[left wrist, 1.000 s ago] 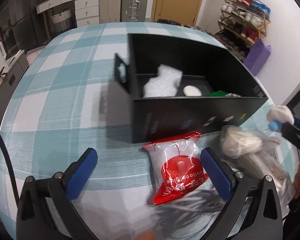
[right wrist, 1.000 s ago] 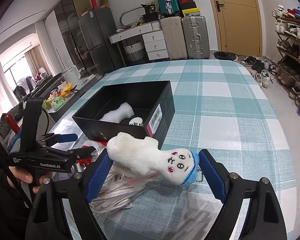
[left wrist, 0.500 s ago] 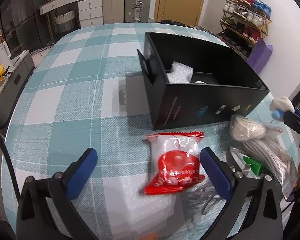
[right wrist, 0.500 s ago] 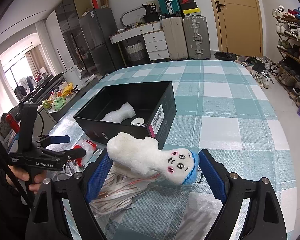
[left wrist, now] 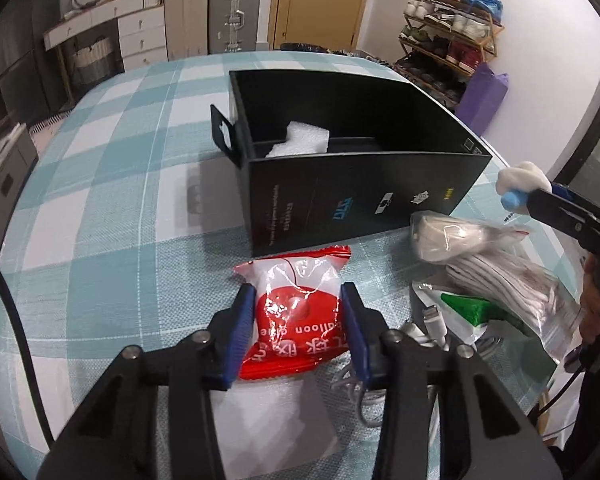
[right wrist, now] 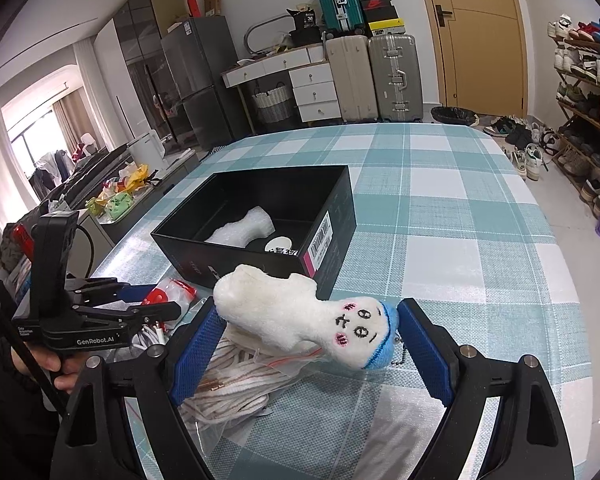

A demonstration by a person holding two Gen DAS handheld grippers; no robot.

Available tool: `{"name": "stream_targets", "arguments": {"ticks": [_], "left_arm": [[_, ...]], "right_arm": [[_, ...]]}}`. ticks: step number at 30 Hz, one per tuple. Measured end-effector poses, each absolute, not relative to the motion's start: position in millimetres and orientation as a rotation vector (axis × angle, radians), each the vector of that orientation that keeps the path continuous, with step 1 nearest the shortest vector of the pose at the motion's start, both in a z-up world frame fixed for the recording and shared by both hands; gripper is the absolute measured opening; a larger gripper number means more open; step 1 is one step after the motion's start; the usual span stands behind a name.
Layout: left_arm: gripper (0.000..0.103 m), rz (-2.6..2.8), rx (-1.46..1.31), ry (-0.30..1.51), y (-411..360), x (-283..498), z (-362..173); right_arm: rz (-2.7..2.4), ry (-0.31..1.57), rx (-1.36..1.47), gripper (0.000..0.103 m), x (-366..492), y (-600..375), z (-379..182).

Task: Organize soft objects
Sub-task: 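Grasp the red balloon-glue packet with the left tool while the right tool holds the doll, then carry the red packet and plush doll over the black box with both tools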

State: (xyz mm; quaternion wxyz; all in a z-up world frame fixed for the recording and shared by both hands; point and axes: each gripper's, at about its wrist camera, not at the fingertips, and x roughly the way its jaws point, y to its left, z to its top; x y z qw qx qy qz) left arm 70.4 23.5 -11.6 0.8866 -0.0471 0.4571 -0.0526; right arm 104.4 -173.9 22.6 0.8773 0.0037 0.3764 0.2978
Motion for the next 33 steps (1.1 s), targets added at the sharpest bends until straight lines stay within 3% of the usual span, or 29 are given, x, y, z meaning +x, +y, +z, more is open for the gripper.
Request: {"name": "stream_targets", "arguments": {"ticks": [33], "left_arm": [[0.041, -0.103, -0.125, 0.639, 36, 69, 80]], "right_arm": [[0.664, 0.624, -0.073, 0.088, 90, -139, 81]]}}
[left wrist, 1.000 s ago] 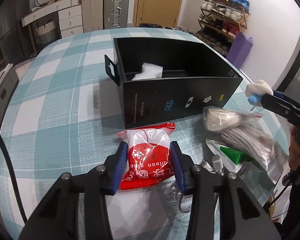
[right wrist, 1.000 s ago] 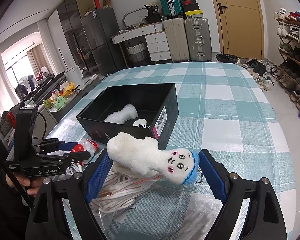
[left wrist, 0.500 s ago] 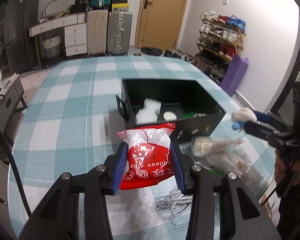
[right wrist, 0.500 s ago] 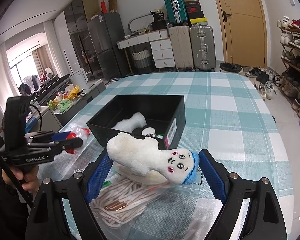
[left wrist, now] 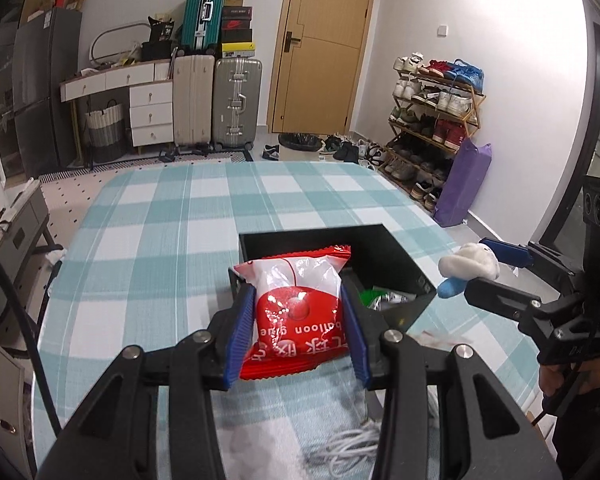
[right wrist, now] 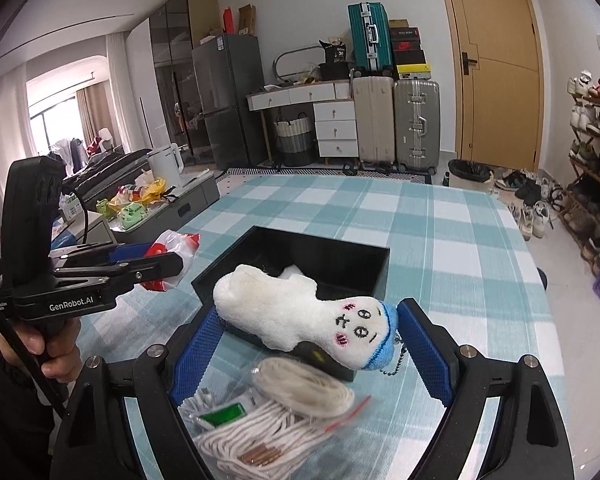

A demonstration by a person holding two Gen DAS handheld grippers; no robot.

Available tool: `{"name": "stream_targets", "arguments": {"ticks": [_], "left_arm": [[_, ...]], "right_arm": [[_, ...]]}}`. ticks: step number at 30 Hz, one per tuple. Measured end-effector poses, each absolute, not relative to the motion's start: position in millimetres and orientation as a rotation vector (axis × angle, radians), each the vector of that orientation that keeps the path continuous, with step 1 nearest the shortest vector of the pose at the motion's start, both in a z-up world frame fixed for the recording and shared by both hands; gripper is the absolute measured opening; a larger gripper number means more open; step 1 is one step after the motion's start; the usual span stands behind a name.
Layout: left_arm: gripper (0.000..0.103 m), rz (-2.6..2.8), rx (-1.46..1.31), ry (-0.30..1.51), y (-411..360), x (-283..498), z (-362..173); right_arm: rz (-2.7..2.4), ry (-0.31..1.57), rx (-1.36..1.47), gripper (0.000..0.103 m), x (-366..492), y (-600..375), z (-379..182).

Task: Organize soft objects
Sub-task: 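Carry the red packet and plush doll over the black box with both tools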

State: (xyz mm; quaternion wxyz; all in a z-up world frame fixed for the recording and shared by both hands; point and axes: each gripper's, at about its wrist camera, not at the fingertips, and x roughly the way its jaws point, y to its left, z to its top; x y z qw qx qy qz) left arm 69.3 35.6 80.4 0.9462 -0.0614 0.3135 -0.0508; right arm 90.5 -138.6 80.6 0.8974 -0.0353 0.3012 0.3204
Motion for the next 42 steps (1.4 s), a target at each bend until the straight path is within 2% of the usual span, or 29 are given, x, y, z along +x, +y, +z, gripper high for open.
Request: {"name": "stream_targets", "arguments": {"ticks": [18, 42], "left_arm": [[0.041, -0.120, -0.098, 0.630, 23, 116, 77], [0.041, -0.144, -0.086, 0.703, 17, 153, 44]], "right_arm": [[0.691, 0.618, -0.168, 0.088, 124, -108, 84], [0.716, 0.697, -0.305, 0.088, 167, -73, 37]]}}
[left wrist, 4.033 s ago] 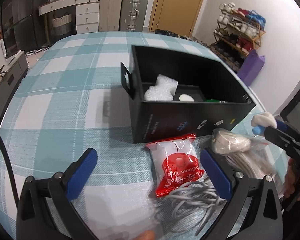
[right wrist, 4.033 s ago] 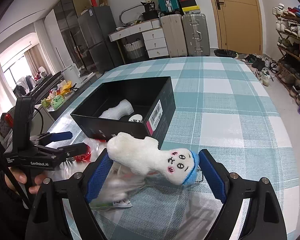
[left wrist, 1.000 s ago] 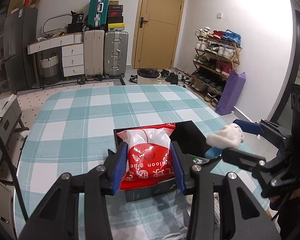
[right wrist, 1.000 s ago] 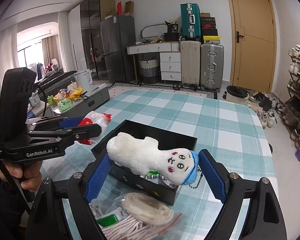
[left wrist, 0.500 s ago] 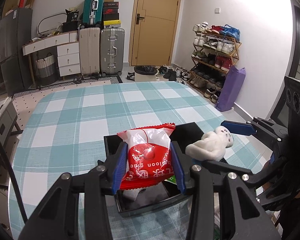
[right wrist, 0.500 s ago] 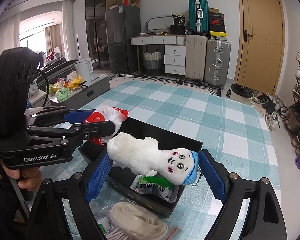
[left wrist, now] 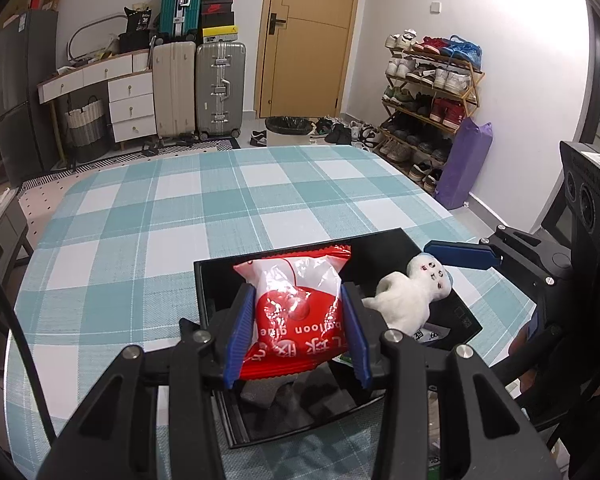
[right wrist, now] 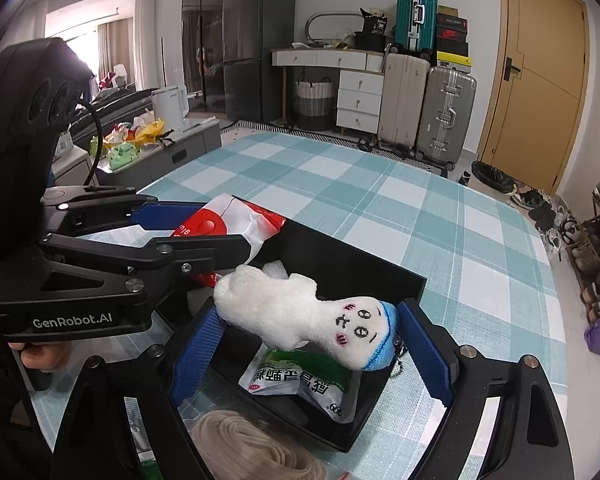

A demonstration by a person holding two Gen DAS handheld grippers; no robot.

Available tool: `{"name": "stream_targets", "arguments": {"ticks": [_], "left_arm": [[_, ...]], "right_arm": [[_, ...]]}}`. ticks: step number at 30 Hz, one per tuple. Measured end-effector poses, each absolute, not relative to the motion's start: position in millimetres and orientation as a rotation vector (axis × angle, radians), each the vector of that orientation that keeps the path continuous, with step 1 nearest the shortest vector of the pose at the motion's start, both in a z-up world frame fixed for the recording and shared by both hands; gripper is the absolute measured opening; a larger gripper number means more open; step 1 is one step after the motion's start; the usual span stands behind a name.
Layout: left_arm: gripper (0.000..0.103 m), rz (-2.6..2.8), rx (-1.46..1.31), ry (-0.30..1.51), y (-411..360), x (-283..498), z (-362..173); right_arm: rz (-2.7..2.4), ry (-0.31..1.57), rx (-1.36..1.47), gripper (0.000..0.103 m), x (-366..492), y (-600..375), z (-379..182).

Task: Organize soft objects
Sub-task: 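Open both tools to drop the red packet and doll into the box, then withdraw both tools from the box toward the rope bag and cables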

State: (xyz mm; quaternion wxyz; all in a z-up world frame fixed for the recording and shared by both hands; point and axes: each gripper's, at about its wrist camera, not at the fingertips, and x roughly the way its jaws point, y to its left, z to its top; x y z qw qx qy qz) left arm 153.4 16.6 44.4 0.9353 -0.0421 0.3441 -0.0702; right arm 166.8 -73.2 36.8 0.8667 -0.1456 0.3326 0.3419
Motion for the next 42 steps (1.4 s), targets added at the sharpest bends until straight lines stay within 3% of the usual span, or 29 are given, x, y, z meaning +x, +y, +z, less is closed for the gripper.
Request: {"name": "stream_targets", "arguments": {"ticks": [11, 16, 18, 22, 24, 27, 42], "left_arm": [[0.042, -0.149, -0.079, 0.735, 15, 160, 35], [0.044, -0.155, -0.083, 0.739, 15, 158, 37], [0.062, -0.157, -0.080, 0.738, 14, 155, 40], [0.072, -0.166, -0.078, 0.724, 13, 145, 47], [0.092, -0.156, -0.076, 0.719, 12, 139, 50], [0.103, -0.148, -0.074, 0.701, 11, 126, 54], [0.103, -0.091, -0.077, 0.645, 17, 63, 58]], "right_arm": [[0.699, 0.700, -0.349, 0.089, 174, -67, 28], [0.684, 0.686, -0.358, 0.099, 171, -69, 31], [0.685, 0.681, -0.350, 0.102, 169, -74, 34], [0.657, 0.672, -0.336, 0.102, 162, -87, 40], [0.649, 0.673, -0.309, 0.102, 157, -97, 44], [0.641, 0.679, -0.266, 0.102, 147, -112, 48], [0.582, 0.703, -0.145, 0.102, 101, -155, 51]]}}
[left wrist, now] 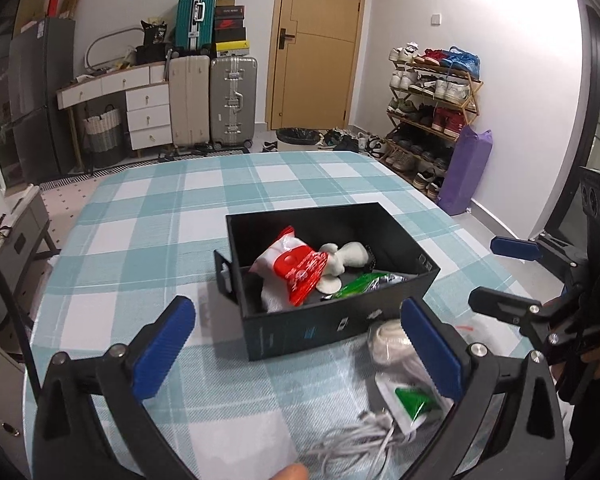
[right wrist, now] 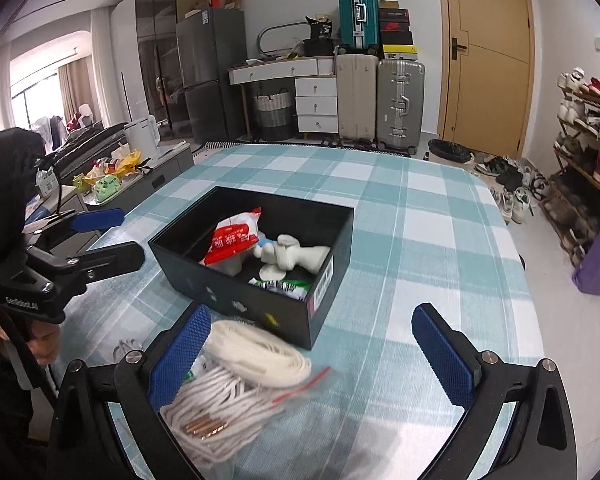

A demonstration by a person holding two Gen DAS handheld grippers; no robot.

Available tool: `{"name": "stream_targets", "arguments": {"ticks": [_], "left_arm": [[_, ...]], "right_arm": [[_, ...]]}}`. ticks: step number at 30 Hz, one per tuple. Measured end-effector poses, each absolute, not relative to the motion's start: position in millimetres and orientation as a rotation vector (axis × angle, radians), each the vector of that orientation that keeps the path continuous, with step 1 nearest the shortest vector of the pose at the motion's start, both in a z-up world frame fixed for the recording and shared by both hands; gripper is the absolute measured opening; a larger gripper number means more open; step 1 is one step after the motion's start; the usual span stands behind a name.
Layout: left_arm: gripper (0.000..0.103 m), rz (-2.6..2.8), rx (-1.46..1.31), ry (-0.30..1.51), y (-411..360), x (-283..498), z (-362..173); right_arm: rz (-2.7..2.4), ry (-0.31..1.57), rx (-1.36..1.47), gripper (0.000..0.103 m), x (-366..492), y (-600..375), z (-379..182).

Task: Organize soft objects
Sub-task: 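Withdraw both tools from the box toward the rope bag and cables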

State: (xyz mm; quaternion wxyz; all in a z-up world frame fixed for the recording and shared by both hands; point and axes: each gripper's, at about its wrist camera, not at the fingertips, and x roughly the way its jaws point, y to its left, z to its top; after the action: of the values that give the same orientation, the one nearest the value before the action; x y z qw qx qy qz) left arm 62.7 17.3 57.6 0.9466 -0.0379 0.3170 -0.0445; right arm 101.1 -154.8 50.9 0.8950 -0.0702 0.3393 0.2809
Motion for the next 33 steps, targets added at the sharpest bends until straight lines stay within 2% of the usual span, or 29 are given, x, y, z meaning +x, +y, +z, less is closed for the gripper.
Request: {"name": "stream_targets", "arguments": {"ticks": [33], "left_arm": [[0.103, -0.085, -0.087, 0.670, 9, 21, 23]], "right_arm": [[0.610, 0.756, -0.106, 0.102, 42, -163, 39]]}}
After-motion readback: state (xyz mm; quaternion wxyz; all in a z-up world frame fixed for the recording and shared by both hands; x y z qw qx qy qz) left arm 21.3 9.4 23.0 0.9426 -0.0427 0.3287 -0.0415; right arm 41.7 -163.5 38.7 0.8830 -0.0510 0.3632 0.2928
